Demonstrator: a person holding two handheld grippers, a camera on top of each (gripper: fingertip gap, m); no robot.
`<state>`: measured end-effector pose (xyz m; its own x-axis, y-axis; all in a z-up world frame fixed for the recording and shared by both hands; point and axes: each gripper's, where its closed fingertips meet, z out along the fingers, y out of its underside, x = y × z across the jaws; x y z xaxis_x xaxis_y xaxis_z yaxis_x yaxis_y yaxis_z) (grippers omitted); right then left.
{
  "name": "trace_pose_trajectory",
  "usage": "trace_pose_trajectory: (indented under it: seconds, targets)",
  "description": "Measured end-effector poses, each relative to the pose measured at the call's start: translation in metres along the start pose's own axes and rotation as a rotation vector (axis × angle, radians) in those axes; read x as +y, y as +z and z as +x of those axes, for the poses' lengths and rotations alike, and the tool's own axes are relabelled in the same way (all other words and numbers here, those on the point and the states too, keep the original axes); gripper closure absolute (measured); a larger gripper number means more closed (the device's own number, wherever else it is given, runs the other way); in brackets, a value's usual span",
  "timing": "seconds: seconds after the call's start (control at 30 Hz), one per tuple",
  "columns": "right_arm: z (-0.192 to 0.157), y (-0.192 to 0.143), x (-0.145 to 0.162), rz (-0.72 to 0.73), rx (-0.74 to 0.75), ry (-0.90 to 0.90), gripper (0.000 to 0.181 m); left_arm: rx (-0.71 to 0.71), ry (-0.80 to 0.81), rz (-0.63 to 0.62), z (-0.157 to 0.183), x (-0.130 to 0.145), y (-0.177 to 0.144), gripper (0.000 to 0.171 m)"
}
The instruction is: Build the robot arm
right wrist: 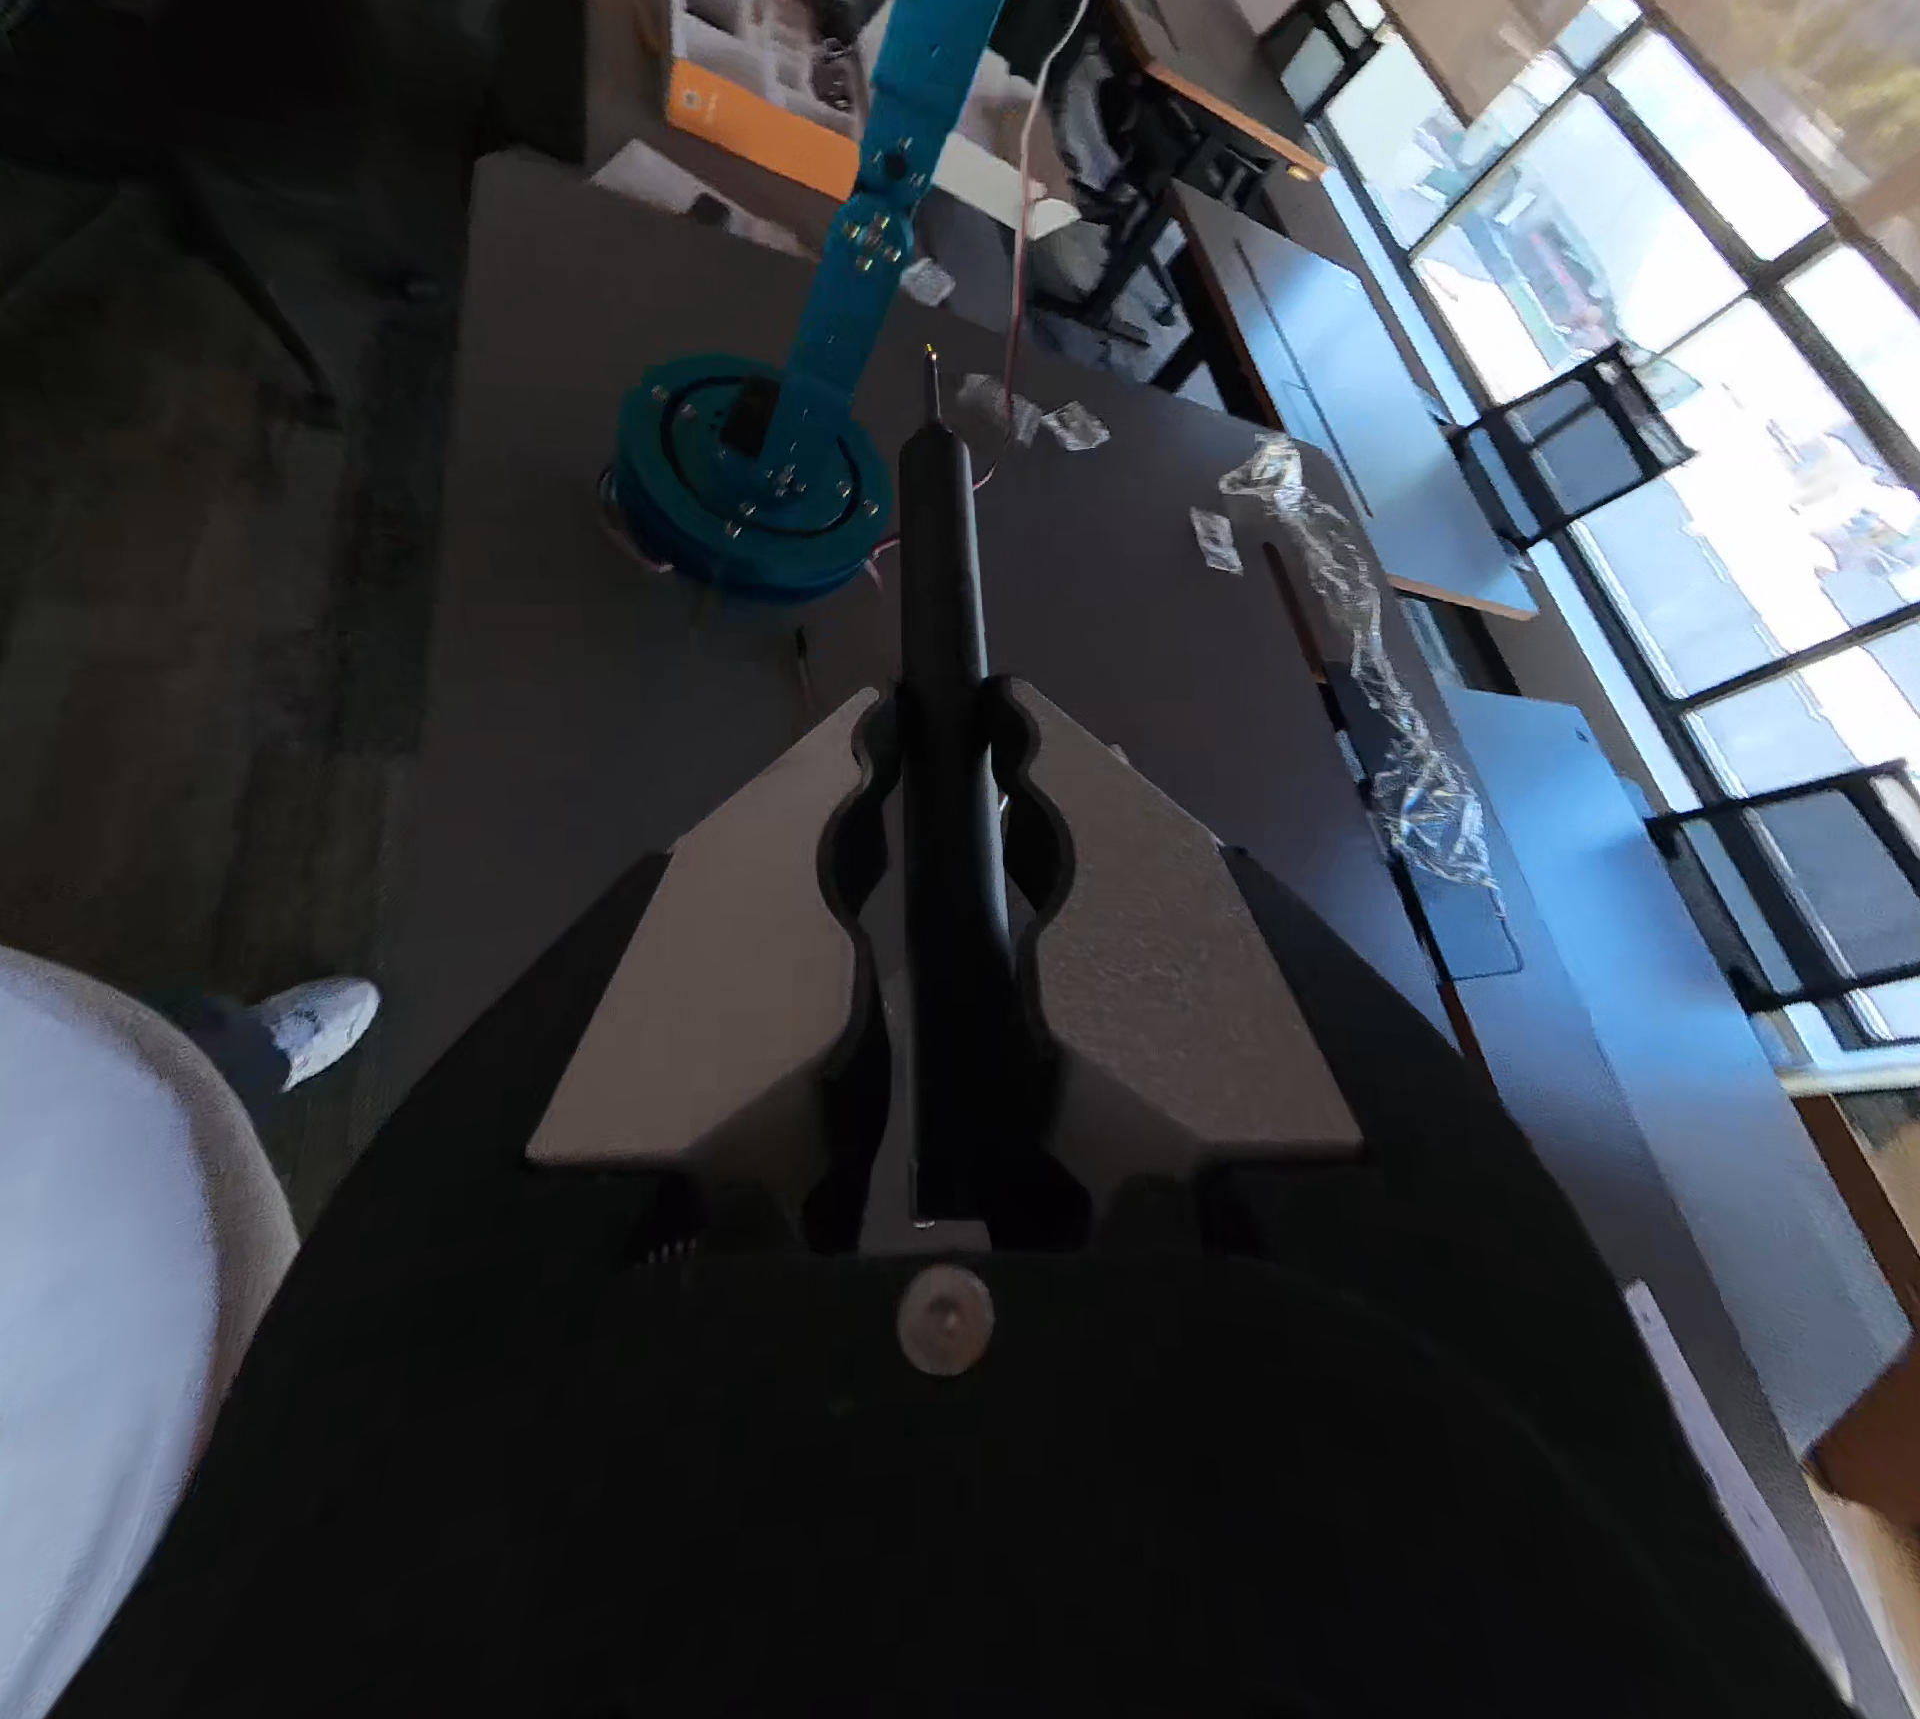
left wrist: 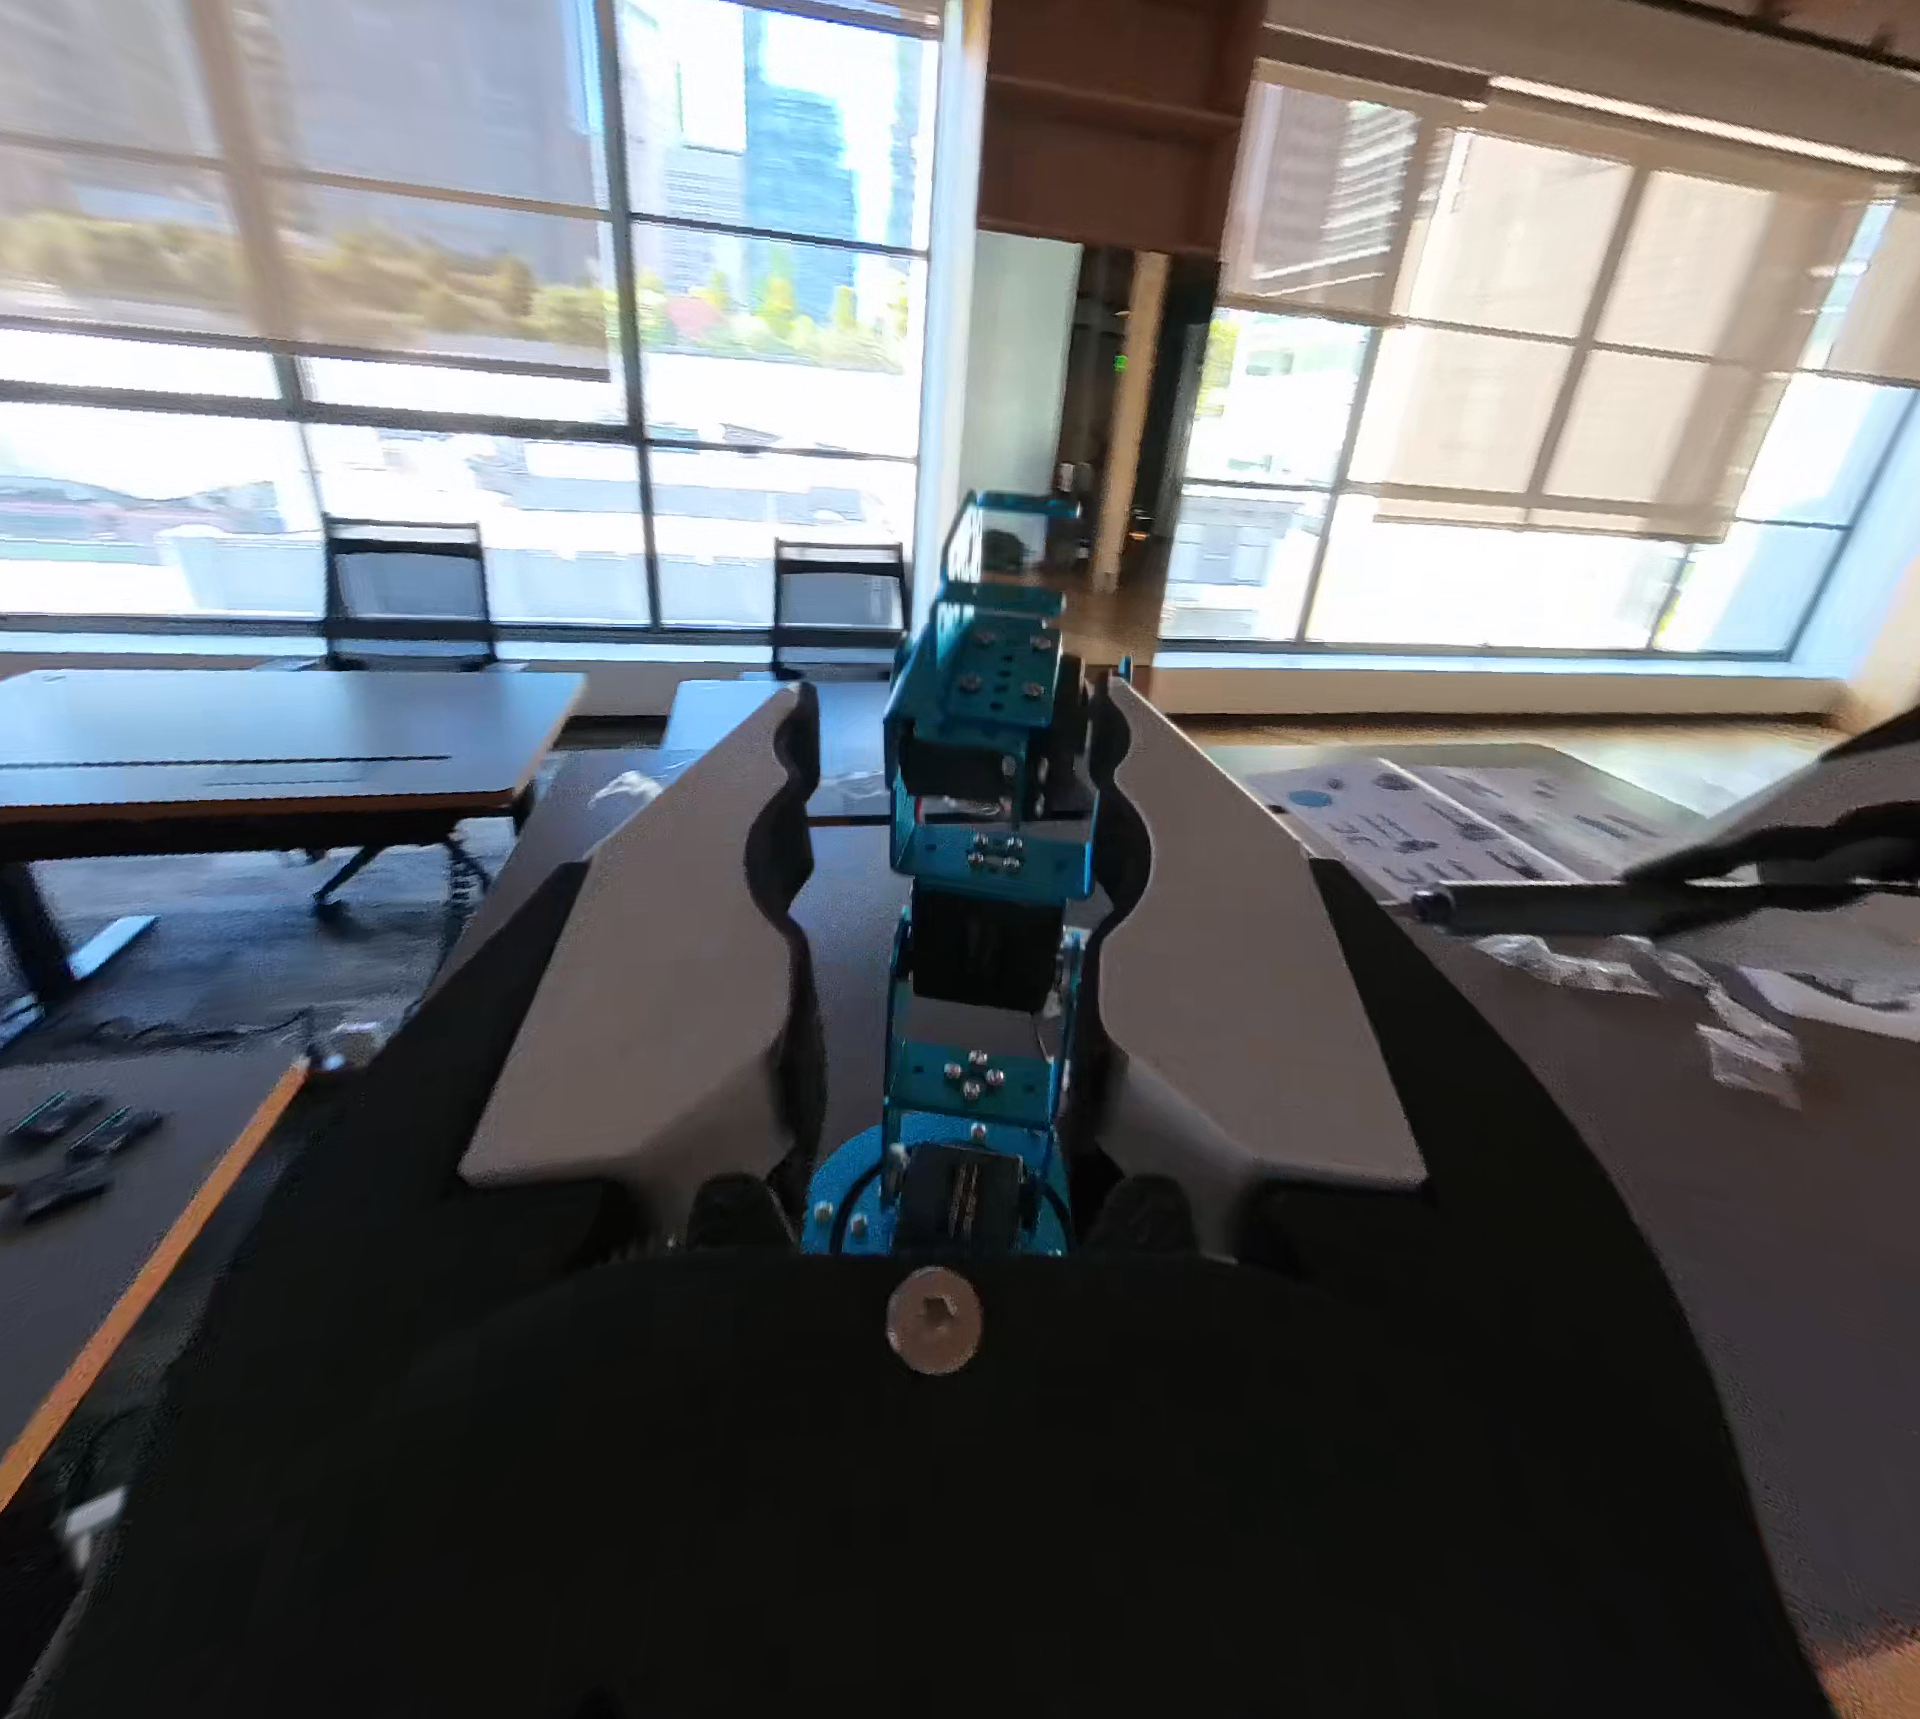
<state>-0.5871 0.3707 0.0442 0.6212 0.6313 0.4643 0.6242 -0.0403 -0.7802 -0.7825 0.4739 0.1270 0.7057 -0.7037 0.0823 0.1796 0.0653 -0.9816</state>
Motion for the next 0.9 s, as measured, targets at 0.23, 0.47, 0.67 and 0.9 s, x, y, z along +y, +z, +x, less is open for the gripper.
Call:
trace_pose_trajectory:
  seconds: [0.23, 0.47, 0.67, 0.9]
  targets:
    - [-0.002, -0.019, 0.063, 0.055, -0.125, -0.032, 0.165, -0.139, -0.151, -0.075, 0.050, 0.066, -0.044, 0.128]
    - [-0.024, -0.018, 0.141, 0.080, -0.218, 0.046, 0.166, -0.143, -0.241, -0.327, 0.129, 0.177, -0.079, 0.139]
    - [-0.031, -0.019, 0.191, 0.039, -0.256, 0.101, 0.165, -0.125, -0.284, -0.413, 0.169, 0.227, -0.086, 0.144]
    - [-0.032, -0.018, 0.221, -0.007, -0.258, 0.115, 0.165, -0.115, -0.314, -0.428, 0.178, 0.243, -0.078, 0.146]
